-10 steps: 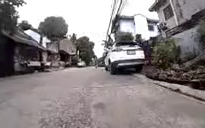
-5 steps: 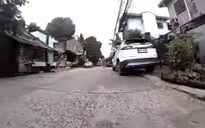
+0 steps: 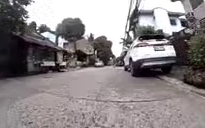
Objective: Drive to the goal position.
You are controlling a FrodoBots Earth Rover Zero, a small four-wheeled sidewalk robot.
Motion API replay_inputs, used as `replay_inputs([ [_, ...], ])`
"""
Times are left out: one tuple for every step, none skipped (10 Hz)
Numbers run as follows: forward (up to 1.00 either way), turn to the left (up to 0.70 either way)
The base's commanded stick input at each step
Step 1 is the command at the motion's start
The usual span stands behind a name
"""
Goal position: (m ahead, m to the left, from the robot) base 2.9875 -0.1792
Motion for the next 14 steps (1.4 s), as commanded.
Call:
replay_inputs([
  [1.00, 0.00],
  [1.00, 0.00],
  [1.00, 0.00],
  [1.00, 0.00],
  [1.00, 0.00],
  [1.00, 0.00],
  [1.00, 0.00],
  [1.00, 0.00],
  [1.00, 0.00],
  [1.00, 0.00],
  [1.00, 0.00],
  [1.00, 0.00],
  [1.00, 0.00],
  [1.00, 0.00],
])
